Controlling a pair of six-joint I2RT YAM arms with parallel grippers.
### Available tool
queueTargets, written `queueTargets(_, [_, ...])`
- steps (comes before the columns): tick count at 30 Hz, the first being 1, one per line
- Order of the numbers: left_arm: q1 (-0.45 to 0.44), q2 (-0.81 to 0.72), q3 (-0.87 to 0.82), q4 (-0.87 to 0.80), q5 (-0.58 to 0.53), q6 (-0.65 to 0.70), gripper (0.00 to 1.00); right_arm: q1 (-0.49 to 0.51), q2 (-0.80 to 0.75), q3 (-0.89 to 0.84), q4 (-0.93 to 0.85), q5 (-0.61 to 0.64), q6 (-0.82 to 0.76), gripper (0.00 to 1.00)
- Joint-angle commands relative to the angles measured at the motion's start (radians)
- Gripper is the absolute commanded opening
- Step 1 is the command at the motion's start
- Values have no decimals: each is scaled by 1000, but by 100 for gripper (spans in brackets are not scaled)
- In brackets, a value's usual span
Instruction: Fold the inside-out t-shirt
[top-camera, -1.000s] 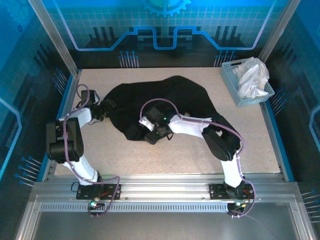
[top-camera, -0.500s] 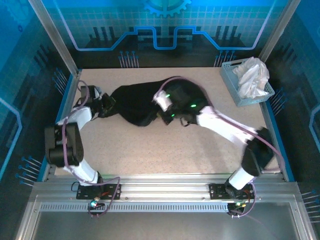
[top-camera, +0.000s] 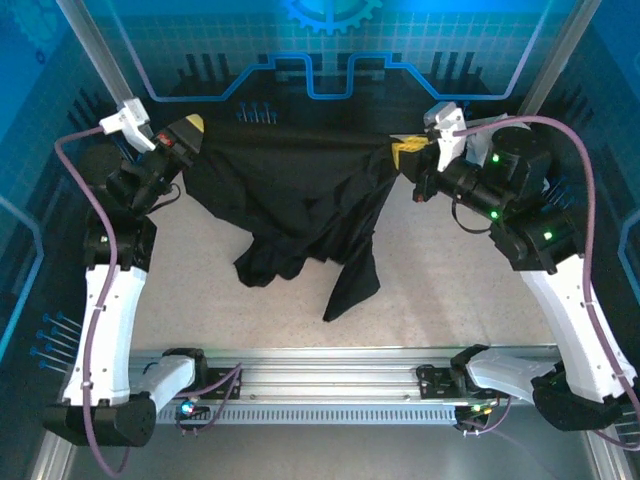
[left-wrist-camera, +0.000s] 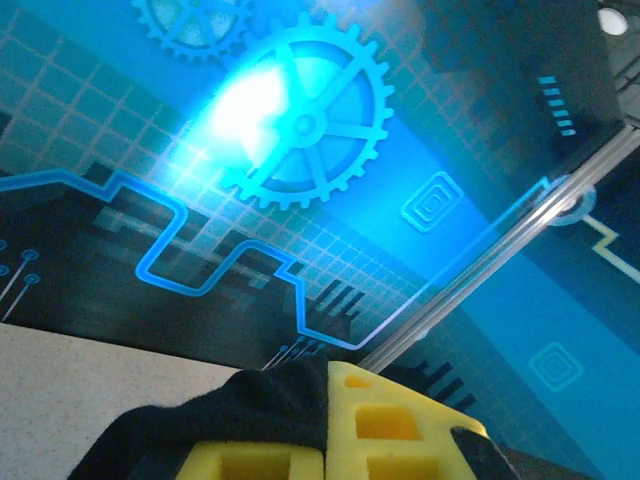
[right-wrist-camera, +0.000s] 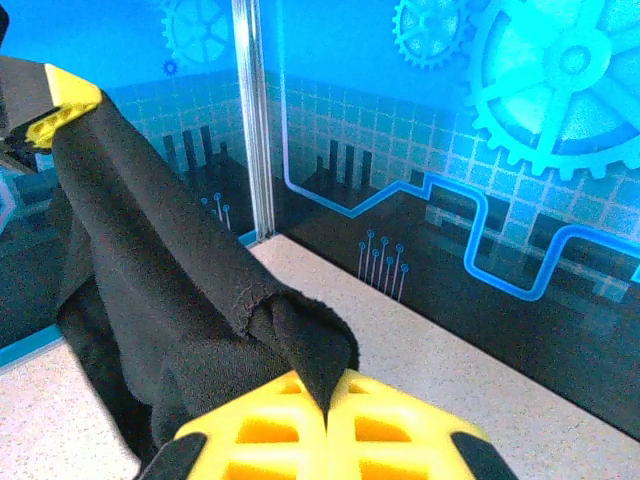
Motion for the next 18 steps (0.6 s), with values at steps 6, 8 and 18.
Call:
queueTargets(6, [-30,14,92,-103,-88,88,0,-82,27,98,-46,40,49,0])
queueTargets(8, [-48,53,82,-120,-80,97,0,-129,87,89,-72,38,66,0])
queueTargets(18, [-123,399,-158,-13,-91,87,0,-241,638,-8,-75,52,110,12])
